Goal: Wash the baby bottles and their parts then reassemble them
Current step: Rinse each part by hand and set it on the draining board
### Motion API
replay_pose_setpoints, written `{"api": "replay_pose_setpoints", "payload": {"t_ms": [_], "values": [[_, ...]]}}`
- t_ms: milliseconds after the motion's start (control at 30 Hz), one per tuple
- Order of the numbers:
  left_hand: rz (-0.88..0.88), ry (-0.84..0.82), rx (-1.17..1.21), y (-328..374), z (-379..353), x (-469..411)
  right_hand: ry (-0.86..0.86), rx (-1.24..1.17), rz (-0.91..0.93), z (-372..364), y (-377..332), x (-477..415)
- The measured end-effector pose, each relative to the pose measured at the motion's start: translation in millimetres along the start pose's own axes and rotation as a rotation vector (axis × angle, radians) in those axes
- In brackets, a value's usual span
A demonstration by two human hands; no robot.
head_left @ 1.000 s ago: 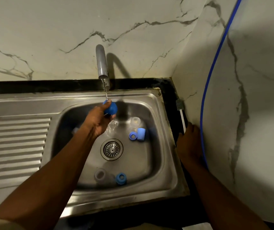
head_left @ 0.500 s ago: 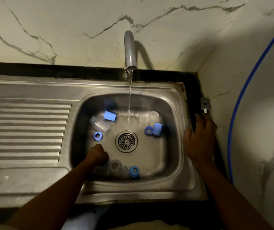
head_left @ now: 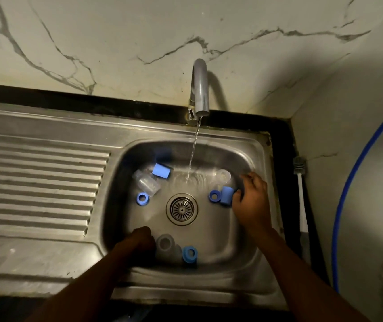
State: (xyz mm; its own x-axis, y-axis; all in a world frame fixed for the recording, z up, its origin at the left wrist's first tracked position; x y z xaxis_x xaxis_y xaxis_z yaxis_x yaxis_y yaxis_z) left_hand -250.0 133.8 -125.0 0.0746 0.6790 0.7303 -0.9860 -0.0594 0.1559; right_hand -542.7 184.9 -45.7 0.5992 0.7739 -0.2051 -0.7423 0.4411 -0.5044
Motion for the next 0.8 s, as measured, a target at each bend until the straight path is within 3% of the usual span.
{"api": "replay_pose_setpoints", "payload": {"t_ms": [200,433,567,667,800], "values": [[-0.043,-0.057,-0.120,-4,-2,0,-0.148,0.016,-0.124,-27,14,-12],[-0.021,0.146,-0.196,22,17,-13,-0.375,0.082,-0.286,-70,13,-37],[-0.074,0.332,-0.118,54,35,-15,-0.410,0.080,-0.342,-99,8,-51],[-0.155,0.412,0.018,74,43,-15,-0.384,0.073,-0.292,-109,6,-54],[-0.257,0.436,0.186,94,47,-16,-0.240,-0.041,-0.072,-107,-13,-54]]}}
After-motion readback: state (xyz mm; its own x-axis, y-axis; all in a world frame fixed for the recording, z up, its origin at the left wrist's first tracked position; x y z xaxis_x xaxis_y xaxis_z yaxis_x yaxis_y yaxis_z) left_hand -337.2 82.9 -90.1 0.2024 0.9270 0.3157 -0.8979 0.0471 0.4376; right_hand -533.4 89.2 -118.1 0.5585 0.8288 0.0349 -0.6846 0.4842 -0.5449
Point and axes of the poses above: each hand's wrist, its own x-axis away from the middle knuckle, its own z-axis out of the back of the hand, y = z × x, the point moved 4 cm from there along -x, towards the middle knuckle, and after that the axes turned 7 degrees about y, right-handed, at the moved point
